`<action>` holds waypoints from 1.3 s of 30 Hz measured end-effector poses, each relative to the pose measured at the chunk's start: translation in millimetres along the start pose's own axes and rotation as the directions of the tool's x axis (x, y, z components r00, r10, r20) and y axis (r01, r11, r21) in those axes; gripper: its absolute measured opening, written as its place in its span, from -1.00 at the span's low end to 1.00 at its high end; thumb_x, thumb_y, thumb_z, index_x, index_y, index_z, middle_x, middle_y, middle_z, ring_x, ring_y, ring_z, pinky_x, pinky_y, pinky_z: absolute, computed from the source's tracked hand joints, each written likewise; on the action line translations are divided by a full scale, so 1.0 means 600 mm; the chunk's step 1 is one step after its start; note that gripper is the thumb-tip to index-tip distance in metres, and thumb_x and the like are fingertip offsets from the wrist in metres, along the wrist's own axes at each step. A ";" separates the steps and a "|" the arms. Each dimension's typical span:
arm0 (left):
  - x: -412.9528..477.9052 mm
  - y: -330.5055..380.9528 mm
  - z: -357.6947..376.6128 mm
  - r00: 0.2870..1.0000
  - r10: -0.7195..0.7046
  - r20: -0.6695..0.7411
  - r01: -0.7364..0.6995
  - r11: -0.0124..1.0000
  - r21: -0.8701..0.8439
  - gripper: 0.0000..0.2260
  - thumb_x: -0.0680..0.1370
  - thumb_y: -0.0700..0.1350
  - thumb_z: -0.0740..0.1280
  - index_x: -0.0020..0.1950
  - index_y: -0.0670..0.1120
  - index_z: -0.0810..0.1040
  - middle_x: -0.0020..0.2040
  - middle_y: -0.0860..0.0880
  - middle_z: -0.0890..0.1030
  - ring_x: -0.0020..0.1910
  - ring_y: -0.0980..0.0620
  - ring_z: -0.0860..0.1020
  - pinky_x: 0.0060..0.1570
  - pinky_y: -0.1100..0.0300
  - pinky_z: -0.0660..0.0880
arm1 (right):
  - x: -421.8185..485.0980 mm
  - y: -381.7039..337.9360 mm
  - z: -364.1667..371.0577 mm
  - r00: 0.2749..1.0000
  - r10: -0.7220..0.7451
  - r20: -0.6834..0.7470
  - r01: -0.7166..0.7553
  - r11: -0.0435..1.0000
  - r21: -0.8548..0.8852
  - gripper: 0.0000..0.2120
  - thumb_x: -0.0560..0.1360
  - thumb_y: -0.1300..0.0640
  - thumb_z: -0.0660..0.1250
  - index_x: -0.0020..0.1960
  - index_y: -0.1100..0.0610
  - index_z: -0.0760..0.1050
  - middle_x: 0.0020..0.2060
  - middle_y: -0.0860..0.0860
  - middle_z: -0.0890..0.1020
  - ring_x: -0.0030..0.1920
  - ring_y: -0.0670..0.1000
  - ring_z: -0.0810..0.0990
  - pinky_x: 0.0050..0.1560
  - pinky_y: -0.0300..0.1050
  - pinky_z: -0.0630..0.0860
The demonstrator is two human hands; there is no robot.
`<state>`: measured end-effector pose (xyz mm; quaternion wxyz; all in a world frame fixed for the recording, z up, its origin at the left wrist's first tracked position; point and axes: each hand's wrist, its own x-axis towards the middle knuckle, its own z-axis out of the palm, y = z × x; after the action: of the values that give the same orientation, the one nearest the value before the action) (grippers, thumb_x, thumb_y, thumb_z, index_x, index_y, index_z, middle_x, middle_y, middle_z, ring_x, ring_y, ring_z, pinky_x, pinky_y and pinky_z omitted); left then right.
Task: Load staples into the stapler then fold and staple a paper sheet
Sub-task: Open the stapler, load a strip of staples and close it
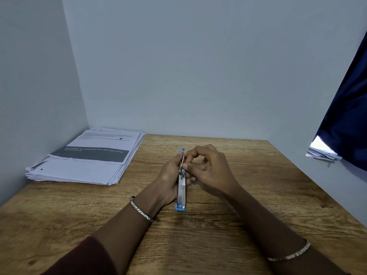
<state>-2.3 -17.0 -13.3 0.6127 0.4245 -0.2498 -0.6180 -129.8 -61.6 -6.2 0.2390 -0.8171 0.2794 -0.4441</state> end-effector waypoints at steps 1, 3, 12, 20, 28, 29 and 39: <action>-0.001 0.001 0.000 1.000 0.001 0.000 -0.001 1.000 -0.003 -0.65 0.71 0.05 0.12 0.03 -0.13 0.61 -0.32 -0.09 0.70 -0.39 0.00 0.66 -0.36 0.15 0.60 | 0.001 0.001 0.001 1.000 -0.005 -0.018 0.005 1.000 -0.001 -0.89 0.39 0.11 0.53 -0.15 -0.02 0.62 -0.14 -0.10 0.69 0.00 -0.11 0.55 -0.12 -0.44 0.31; -0.004 0.001 0.004 1.000 0.010 0.005 -0.010 1.000 -0.012 -0.63 0.71 0.03 0.11 -0.03 -0.14 0.61 -0.37 -0.05 0.68 -0.45 0.03 0.64 -0.43 0.20 0.58 | 0.003 0.004 0.003 0.998 0.004 -0.056 0.000 0.998 0.060 -0.85 0.38 0.17 0.55 -0.13 -0.01 0.62 -0.17 -0.09 0.69 -0.04 -0.08 0.60 -0.08 -0.37 0.39; -0.002 0.008 0.003 0.999 -0.024 0.024 0.028 0.981 -0.191 -0.54 0.72 0.02 0.10 -0.04 -0.33 0.58 -0.25 -0.27 0.70 -0.28 -0.10 0.69 -0.14 0.06 0.65 | 0.002 -0.009 0.003 0.991 0.069 0.111 -0.105 0.924 0.369 -0.79 0.30 0.32 0.62 -0.13 0.11 0.74 -0.23 0.03 0.72 -0.16 -0.02 0.72 -0.14 -0.11 0.65; -0.005 0.008 0.005 1.000 -0.019 -0.006 0.018 0.998 -0.052 -0.54 0.71 0.07 0.07 -0.05 -0.28 0.52 -0.46 -0.15 0.54 -0.68 0.05 0.41 -0.71 0.34 0.29 | 0.004 -0.010 -0.020 0.979 0.082 0.187 -0.170 0.832 0.528 -0.84 0.48 0.22 0.42 -0.01 0.28 0.70 -0.33 0.27 0.64 -0.30 0.17 0.63 -0.19 -0.08 0.62; -0.007 0.002 0.009 0.996 0.021 0.084 -0.030 0.994 0.109 -0.49 0.71 0.08 0.06 -0.17 -0.27 0.53 -0.53 -0.15 0.51 -0.71 0.07 0.32 -0.69 0.37 0.24 | 0.006 0.010 -0.008 0.997 0.030 -0.065 -0.032 0.999 -0.041 -0.86 0.55 0.15 0.42 0.08 0.02 0.70 -0.19 -0.13 0.71 -0.19 -0.16 0.59 -0.16 -0.23 0.49; -0.008 0.002 0.009 0.996 0.029 0.086 -0.040 0.990 0.133 -0.49 0.72 0.09 0.05 -0.14 -0.26 0.54 -0.52 -0.16 0.51 -0.71 0.07 0.32 -0.69 0.36 0.24 | 0.006 0.010 -0.008 0.997 0.039 -0.073 -0.042 0.998 -0.039 -0.85 0.55 0.15 0.43 0.08 0.03 0.71 -0.18 -0.11 0.73 -0.19 -0.13 0.62 -0.14 -0.17 0.53; -0.005 -0.007 0.013 0.991 0.116 0.069 -0.131 0.950 0.284 -0.44 0.71 0.16 -0.06 -0.06 -0.25 0.50 -0.54 -0.15 0.51 -0.70 0.07 0.34 -0.67 0.36 0.26 | 0.009 0.010 0.001 0.984 0.087 -0.153 -0.093 0.995 -0.032 -0.89 0.43 0.16 0.55 -0.05 0.04 0.76 -0.23 -0.07 0.75 -0.23 -0.04 0.71 -0.16 0.02 0.65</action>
<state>-11.3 -15.0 -12.0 0.5752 0.4765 -0.3790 -0.5464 -128.3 -69.5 -7.5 0.2209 -0.7720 0.3421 -0.4880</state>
